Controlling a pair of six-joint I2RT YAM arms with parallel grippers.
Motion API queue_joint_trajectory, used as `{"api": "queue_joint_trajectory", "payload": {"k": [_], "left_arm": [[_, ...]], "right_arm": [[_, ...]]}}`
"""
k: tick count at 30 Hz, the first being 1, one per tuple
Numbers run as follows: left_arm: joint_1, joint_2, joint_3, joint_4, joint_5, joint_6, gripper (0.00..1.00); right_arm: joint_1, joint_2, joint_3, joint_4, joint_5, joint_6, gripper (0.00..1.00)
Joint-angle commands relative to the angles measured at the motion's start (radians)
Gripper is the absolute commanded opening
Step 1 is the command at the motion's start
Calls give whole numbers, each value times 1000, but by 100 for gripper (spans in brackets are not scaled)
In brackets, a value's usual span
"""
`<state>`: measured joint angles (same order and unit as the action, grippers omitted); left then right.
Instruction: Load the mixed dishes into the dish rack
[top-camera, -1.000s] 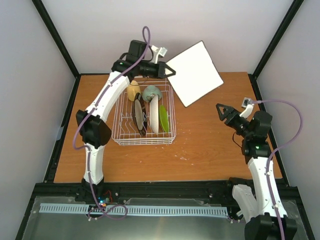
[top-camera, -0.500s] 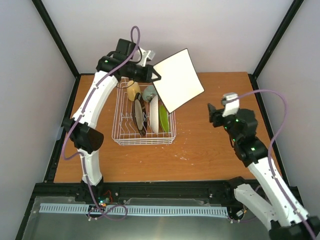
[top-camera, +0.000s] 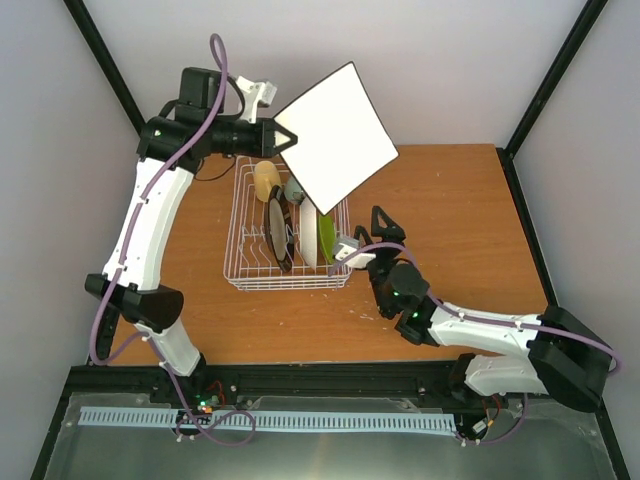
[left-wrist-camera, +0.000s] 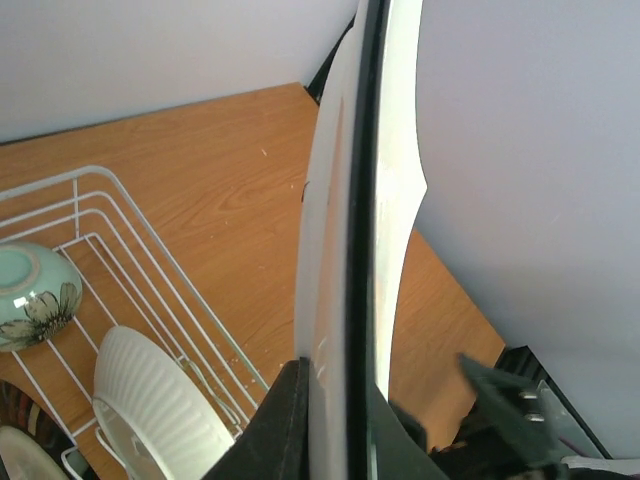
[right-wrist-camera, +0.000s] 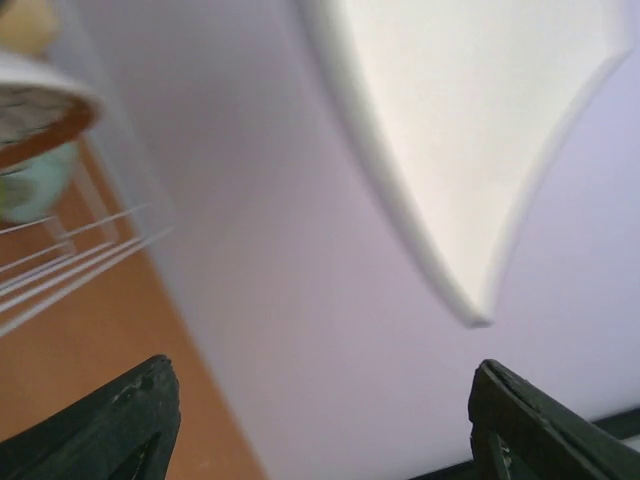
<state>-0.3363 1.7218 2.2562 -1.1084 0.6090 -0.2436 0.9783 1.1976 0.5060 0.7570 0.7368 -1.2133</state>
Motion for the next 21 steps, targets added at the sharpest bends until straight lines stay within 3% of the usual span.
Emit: {"api": "queue_joint_trajectory", "payload": {"k": [1,6,21], "left_arm": [[5,-39,-1,92,39,18,1],[5,-45,-16,86,61,23,1],[6,-129,-86,100,144,9,1]], "right_arm": [[40,17,-31,685,46,-455,78],[49,118,-44,897,-59,-635,79],[12,291,71,916,-97,-641,79]]}}
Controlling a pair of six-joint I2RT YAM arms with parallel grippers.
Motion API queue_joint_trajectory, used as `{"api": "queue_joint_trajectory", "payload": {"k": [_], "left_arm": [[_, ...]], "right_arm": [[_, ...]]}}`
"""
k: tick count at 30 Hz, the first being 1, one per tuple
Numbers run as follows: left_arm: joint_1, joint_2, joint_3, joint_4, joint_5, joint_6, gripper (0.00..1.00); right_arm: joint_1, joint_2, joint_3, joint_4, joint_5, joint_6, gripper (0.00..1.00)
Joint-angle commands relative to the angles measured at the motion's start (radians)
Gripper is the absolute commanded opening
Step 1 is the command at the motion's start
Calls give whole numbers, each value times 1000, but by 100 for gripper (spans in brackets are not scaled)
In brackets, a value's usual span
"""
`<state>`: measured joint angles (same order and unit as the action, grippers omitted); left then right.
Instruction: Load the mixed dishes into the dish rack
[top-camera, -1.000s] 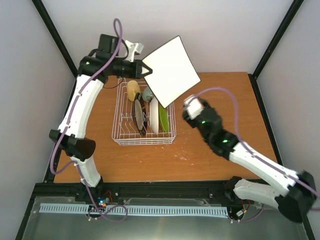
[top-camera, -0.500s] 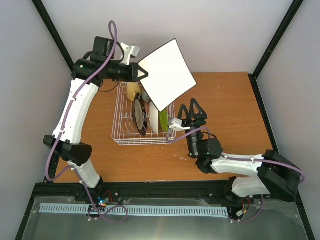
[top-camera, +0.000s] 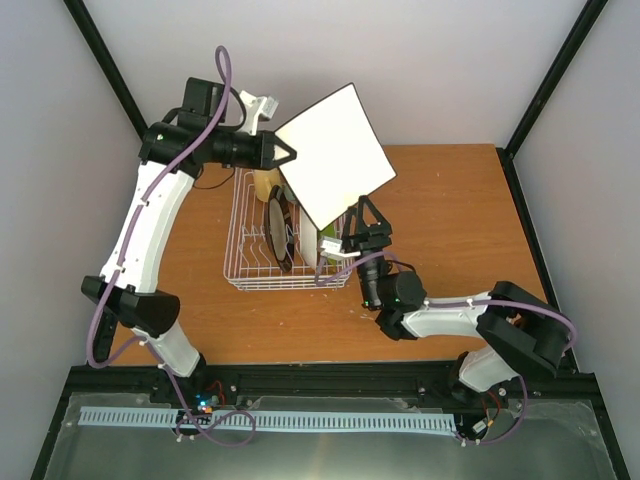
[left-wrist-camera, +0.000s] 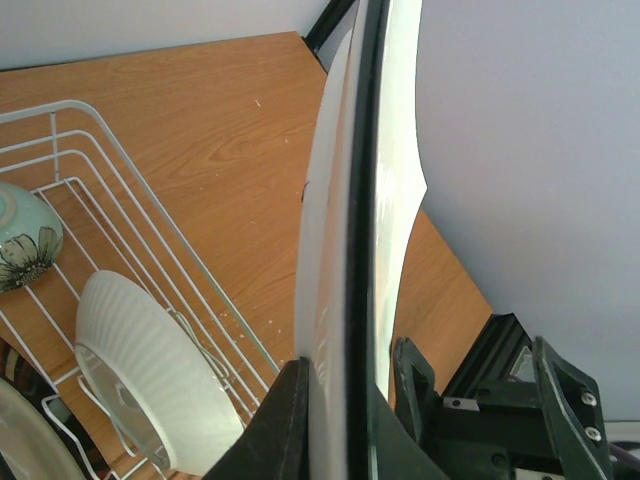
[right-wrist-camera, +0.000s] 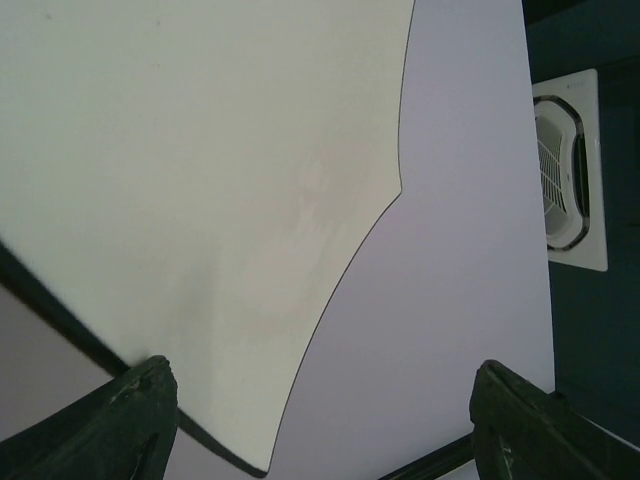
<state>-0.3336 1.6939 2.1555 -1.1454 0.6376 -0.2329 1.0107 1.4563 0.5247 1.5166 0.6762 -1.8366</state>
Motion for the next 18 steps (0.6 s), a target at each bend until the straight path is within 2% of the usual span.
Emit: {"api": "queue_joint_trajectory", "payload": {"k": [1,9,11,13,18], "left_arm": [[4,-111,6,137,123,-3,0],[4,-167,-52,149,178,-14,1],[4,-166,-42,139,142,-8,1],[5,-157,-20,127,83,1,0],[21,-132,11,150,133,-10,1]], "right_arm": [[-30,41,63,155,-43,-17,79],[-95,122,159,115,-79,37,78],[-85,141,164,148,-81,16,78],[-61,137,141,161,-53,-2,78],[11,69,26,160,-7,51,78]]}}
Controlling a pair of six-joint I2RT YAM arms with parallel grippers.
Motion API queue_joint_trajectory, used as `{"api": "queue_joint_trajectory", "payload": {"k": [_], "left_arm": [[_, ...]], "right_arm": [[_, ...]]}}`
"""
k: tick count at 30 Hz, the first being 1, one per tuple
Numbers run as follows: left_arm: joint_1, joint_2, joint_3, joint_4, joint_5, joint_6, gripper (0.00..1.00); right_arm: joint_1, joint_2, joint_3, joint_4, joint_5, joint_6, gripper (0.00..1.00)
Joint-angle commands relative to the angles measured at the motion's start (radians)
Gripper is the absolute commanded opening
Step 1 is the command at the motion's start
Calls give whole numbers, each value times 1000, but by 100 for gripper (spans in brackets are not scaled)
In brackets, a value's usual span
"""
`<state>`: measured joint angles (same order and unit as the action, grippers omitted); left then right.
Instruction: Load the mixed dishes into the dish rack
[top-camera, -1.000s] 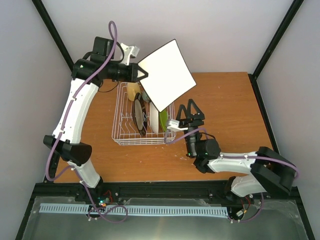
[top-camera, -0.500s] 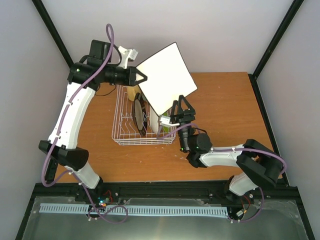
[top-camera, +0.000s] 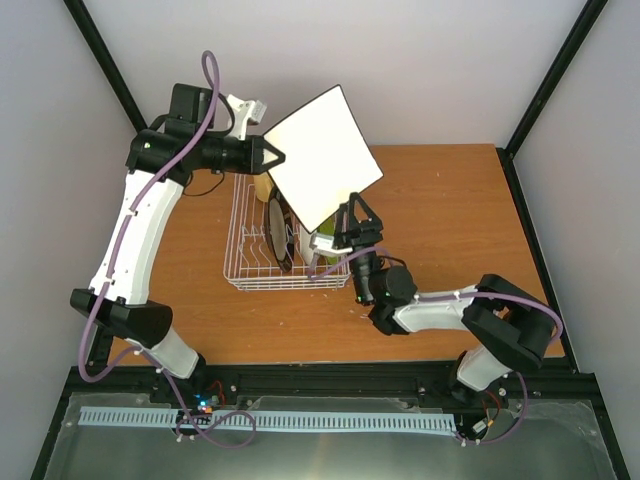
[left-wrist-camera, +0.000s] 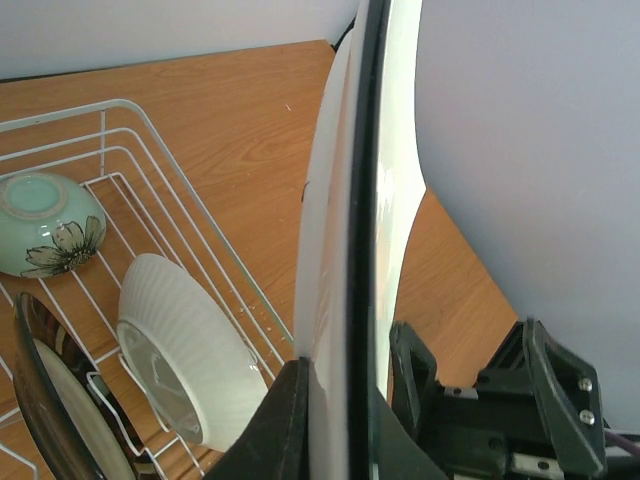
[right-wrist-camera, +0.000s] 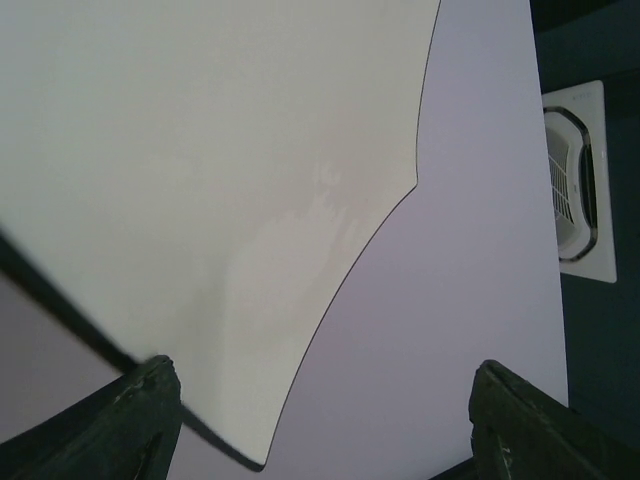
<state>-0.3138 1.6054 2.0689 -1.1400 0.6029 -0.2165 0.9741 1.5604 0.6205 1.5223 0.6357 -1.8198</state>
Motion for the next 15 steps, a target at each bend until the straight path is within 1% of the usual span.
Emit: {"api": "queue_joint_trajectory", "payload": {"k": [1,6,8,11,15], "left_arm": [[3,-41,104,148,170,-30,1],[3,-44,115,157,183,-45,1],[4,-44,117,158,178,-45,1],[4,-50,101,165,210,-50,1],[4,-69,64,163,231,-49,1]], "right_arm": [[53,-38,-80,154,47,33,78],[63,-34,-95,148,57,40,79],[63,-24,-84,146,54,48,79],[55,-1,-62,153,40,48,79],[21,32,-10,154,18,37,79]]}}
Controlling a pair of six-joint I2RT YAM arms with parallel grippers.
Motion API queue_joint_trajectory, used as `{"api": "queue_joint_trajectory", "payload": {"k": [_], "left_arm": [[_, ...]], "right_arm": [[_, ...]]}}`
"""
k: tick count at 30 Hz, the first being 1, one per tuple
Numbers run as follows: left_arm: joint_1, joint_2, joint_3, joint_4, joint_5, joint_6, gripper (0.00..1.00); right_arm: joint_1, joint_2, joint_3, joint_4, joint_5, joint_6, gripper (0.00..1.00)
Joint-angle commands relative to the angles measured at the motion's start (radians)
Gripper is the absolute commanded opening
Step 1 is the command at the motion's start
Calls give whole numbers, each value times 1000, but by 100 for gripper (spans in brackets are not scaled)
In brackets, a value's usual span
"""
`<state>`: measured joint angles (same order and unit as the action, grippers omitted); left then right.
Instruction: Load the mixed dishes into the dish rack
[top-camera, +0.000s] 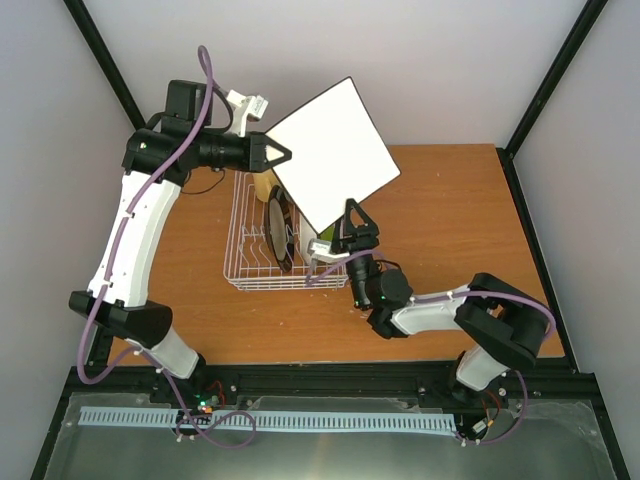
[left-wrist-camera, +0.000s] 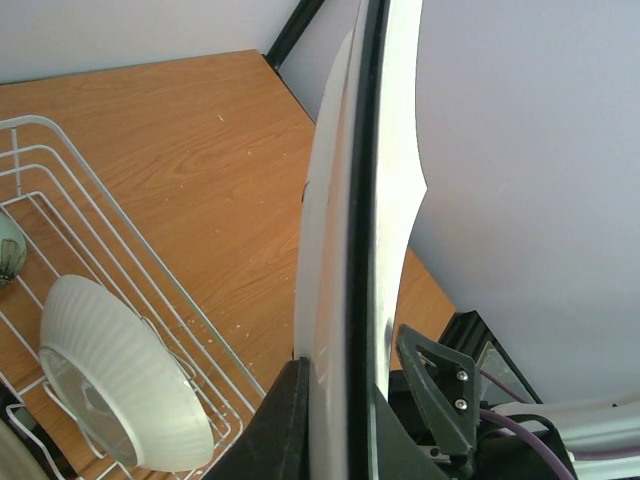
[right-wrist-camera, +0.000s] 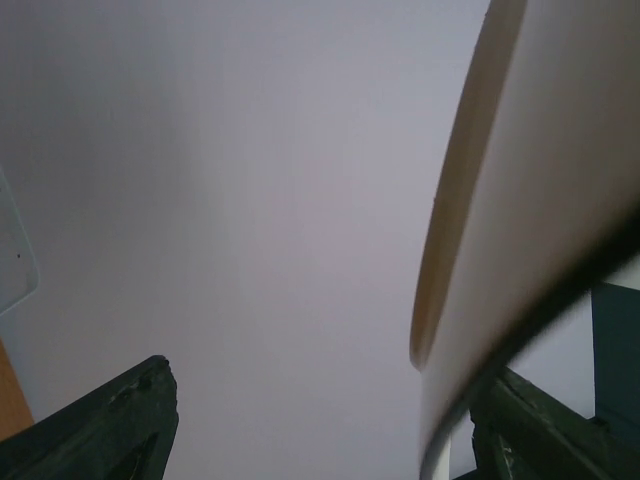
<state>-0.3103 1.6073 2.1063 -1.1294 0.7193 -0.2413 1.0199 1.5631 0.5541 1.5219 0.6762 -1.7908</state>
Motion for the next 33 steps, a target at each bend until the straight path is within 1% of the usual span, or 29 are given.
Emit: {"api": "queue_joint_trajectory", "payload": {"k": [1,4,5,6,7,8,9,11,12,13,14,18,24,25,26,27,29,30,32,33], "left_arm": [[0,-76,16,152,121,-21,1],[1,-87,-7,153,138,-23,1],[1,-89,-16,152,142,-20,1],[0,-90,-23,150,142,-18,1],[0,-93,-37,147,142,-16,1],[0,-96,-46,145,144,-14,1],[0,-98,-54,144,145,-12,1],[0,-101,-68,141,148,-7,1],[0,-102,-73,140,149,-4,1],[0,-102,-75,135,147,-1,1],[0,-101,-77,133,145,1,1],[0,-99,-87,124,136,12,1],[0,-84,-79,109,74,18,1],[0,-86,-74,113,59,16,3],[0,-91,-75,126,43,8,13],[0,-104,-81,146,29,-2,25],[4,-126,-92,189,-10,-24,42],[7,-135,-92,202,-31,-31,49],[14,-148,-95,218,-84,-40,56],[17,-154,-97,225,-108,-42,57]], "right_arm": [[-34,36,70,155,-31,6,79],[-58,62,118,155,-55,-7,77],[-65,72,135,155,-62,-12,75],[-70,81,154,155,-66,-16,71],[-74,90,175,154,-69,-23,63],[-79,99,191,155,-70,-27,51],[-82,107,211,155,-65,-30,41],[-85,124,244,155,-57,-37,26],[-85,132,259,154,-56,-42,13],[-86,139,267,154,-56,-49,5],[-86,143,271,155,-59,-53,3],[-84,135,280,156,-54,-49,3],[-81,51,244,148,-58,6,3],[-80,42,236,148,-57,6,3],[-79,31,228,141,-58,6,3],[-76,23,218,133,-59,6,3],[-66,8,200,127,-55,13,3],[-59,3,192,123,-49,18,3],[-41,-6,179,123,-40,30,3],[-32,-10,173,124,-38,36,3]]}}
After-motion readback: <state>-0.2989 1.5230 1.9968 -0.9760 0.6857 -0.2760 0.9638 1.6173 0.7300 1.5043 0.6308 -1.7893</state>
